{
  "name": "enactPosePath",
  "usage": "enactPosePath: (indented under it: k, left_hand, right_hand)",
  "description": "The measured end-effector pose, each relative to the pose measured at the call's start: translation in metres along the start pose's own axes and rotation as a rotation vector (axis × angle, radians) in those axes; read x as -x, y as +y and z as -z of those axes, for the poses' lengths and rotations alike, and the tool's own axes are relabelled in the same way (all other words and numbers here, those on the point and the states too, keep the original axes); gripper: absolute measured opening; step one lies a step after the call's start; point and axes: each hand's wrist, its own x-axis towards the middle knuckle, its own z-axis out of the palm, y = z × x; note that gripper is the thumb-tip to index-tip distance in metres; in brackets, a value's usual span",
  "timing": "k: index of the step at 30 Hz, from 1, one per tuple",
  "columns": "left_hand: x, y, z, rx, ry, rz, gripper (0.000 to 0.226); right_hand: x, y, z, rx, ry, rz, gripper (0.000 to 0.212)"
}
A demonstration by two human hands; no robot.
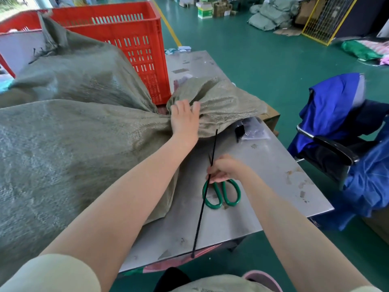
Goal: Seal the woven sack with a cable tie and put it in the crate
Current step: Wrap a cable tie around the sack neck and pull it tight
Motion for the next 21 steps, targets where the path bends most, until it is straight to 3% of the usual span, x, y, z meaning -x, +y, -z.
enactPosePath:
  k: [3,6,12,15,19,21]
  left_hand:
    - [-0.009,-0.007,-0.009,-0.059,-0.226,0.074,0.090]
    - [-0.013,-0.012,-0.014,-0.074,-0.312,0.073,0.106]
    - [-0.016,-0.023,-0.016,0.179,-0.149,0.092,0.073]
    - [-0.015,-0.032,-0.015,0.300,-0.082,0.107,0.067]
    - [-0.010,-0.041,-0.008,0.382,-0.064,0.108,0.066]
    - [-0.011,-0.045,-0.005,0.493,-0.059,0.121,0.060]
  right_hand:
    - [-0.002,0.002,-0.006,0.119,-0.088,-0.069,0.011]
    - [-0.005,0.005,-0.012,0.158,-0.162,-0.133,0.010]
    - [-0.010,0.000,-0.018,0.248,-0.160,-0.129,0.009]
    - [-0.015,-0.010,-0.024,0.215,-0.120,-0.050,0.007]
    - [-0.021,-0.023,-0.034,0.128,-0.010,0.058,0.025]
    - [-0.026,-0.028,-0.037,0.087,0.032,0.102,0.019]
